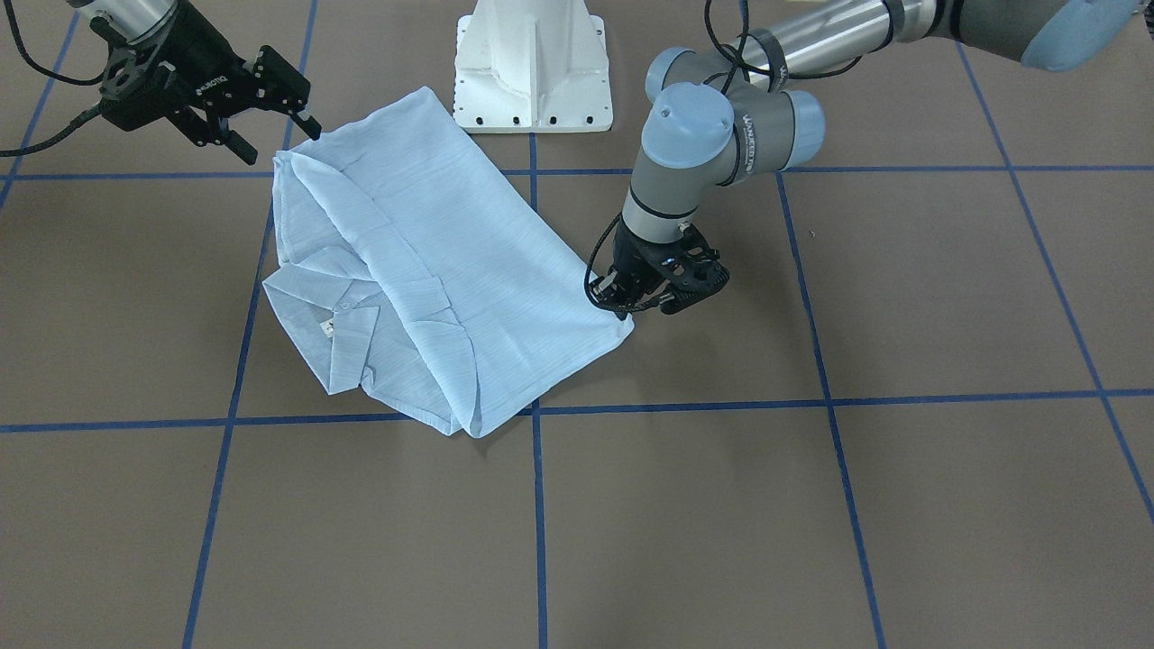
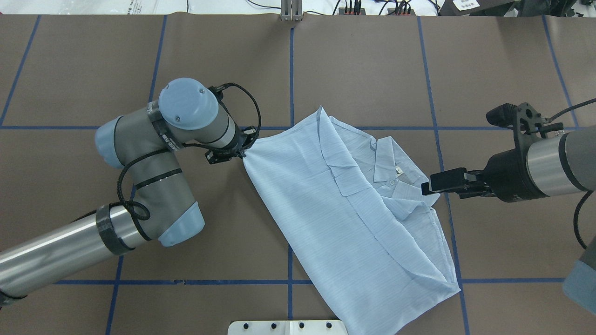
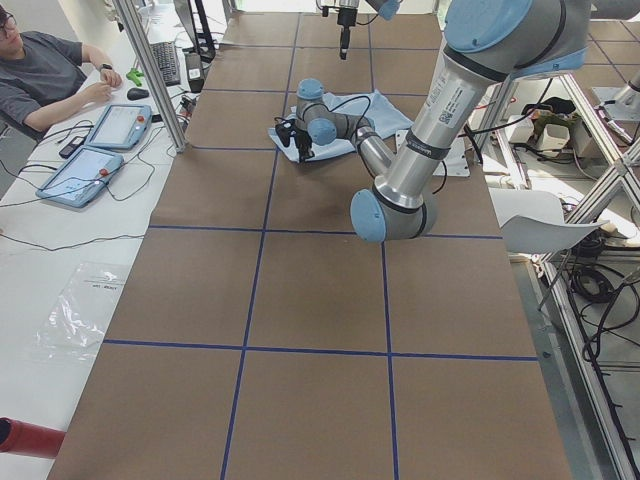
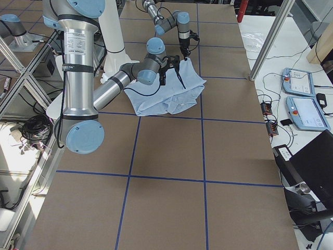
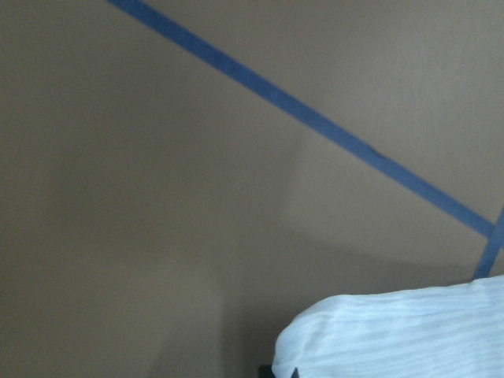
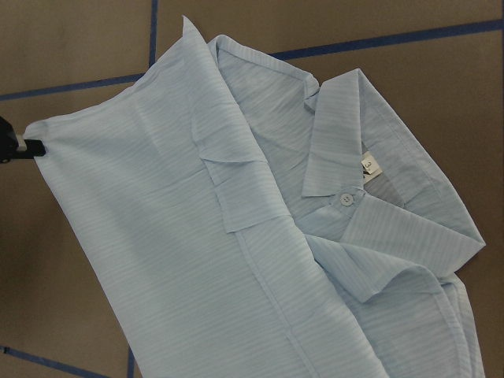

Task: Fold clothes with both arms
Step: 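Pull the far corner with the left gripper to square the shirt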

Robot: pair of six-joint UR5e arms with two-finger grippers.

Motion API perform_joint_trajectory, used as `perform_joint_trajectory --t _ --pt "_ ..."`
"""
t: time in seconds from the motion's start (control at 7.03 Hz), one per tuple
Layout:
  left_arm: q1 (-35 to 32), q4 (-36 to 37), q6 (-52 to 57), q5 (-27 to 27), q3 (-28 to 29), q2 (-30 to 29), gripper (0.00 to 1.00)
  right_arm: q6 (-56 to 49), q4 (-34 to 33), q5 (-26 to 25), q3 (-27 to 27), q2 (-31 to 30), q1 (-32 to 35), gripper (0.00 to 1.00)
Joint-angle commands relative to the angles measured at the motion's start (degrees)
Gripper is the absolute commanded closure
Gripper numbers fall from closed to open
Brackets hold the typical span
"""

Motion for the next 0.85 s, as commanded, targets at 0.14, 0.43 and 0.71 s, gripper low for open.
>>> perform_joint_trajectory --t 0.14,0.43,0.71 --pt "-6.93 -6.57 4.08 1.5 18.43 -10.97 1.0 0.1 -0.07 0.04 0.01 0.05 -0.01 0.0" --pt "-8.87 -17.48 6.61 2.9 30.05 -14.94 1.0 0.1 -0.07 0.04 0.01 0.49 -0.09 0.0" --pt "-9.14 -27.93 6.81 7.73 34.91 -15.74 1.0 0.1 -0.07 -0.31 -0.33 0.67 -0.27 0.0"
